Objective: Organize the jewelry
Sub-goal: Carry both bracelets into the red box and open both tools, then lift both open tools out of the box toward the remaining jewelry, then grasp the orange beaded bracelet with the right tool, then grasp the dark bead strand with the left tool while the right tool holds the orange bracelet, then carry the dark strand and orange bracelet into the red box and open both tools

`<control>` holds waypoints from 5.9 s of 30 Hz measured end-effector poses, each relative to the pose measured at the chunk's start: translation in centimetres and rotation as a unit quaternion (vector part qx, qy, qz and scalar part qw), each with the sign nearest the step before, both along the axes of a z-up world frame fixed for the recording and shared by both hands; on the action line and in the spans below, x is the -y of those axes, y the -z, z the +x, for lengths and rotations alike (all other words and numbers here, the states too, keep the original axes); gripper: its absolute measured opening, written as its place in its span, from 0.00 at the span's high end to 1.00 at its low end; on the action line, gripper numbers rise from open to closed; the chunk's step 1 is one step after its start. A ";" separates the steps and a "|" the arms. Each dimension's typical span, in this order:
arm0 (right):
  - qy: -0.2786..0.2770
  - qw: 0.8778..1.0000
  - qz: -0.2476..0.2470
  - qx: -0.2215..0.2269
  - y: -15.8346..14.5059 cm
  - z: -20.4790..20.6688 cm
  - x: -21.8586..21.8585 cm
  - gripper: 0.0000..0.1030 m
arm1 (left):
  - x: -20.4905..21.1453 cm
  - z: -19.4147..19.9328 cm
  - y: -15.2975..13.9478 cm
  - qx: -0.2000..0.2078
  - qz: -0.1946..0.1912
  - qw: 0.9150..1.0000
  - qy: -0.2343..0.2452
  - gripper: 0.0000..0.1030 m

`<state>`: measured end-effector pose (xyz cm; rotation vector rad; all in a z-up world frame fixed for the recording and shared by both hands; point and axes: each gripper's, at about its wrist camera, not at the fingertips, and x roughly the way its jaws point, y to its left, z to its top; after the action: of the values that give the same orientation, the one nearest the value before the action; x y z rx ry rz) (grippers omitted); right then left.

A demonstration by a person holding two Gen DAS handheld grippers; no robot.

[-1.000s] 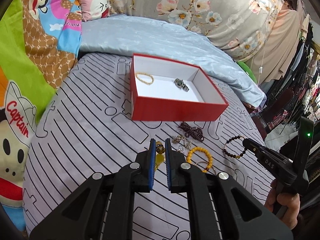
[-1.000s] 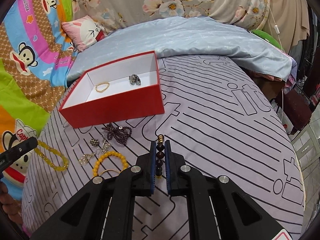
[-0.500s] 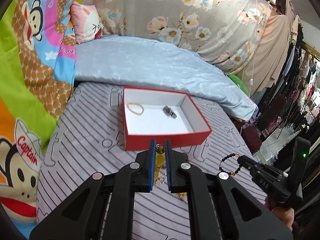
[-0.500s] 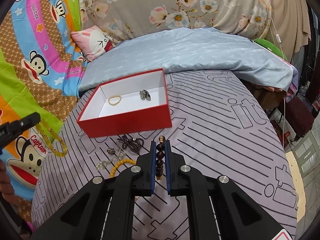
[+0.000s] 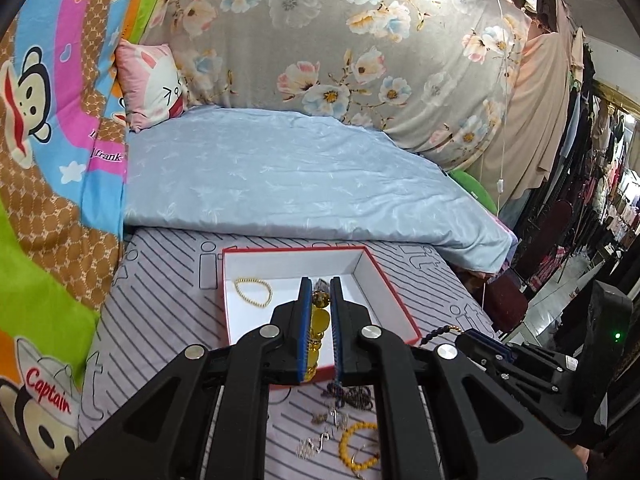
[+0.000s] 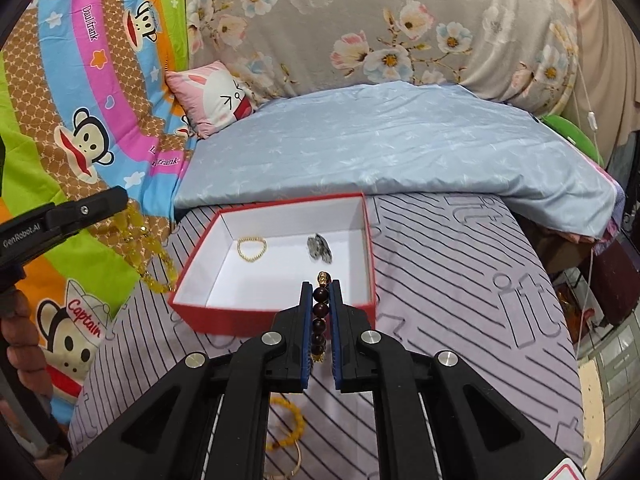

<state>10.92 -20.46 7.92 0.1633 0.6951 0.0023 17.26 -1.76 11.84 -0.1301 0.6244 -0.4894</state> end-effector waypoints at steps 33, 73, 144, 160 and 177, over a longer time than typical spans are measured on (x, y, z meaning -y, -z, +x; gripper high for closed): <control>0.020 0.998 -0.031 -0.055 6.8 10.5 -0.6 0.67 | 1.7 9.1 10.5 -0.059 0.082 0.993 -0.055 0.60; 0.014 0.994 0.002 -0.107 9.8 -5.3 -3.0 0.61 | -1.9 -5.0 15.0 -0.133 0.079 0.986 -0.058 0.56; 0.060 0.991 0.041 -0.116 11.2 -6.8 2.0 0.94 | 10.1 -0.6 16.8 -0.150 0.087 0.985 0.009 0.66; 0.057 0.992 0.044 -0.106 10.5 -6.8 1.6 0.94 | 9.2 -1.6 15.3 -0.134 0.063 0.988 0.033 0.94; 0.052 0.997 0.037 -0.052 5.9 -7.3 1.3 0.94 | 4.6 -4.3 8.9 -0.094 0.017 0.995 0.027 0.94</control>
<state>3.66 -21.73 2.06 0.2711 0.7911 -0.0810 12.93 -6.38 2.98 -0.1282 0.8229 -0.5212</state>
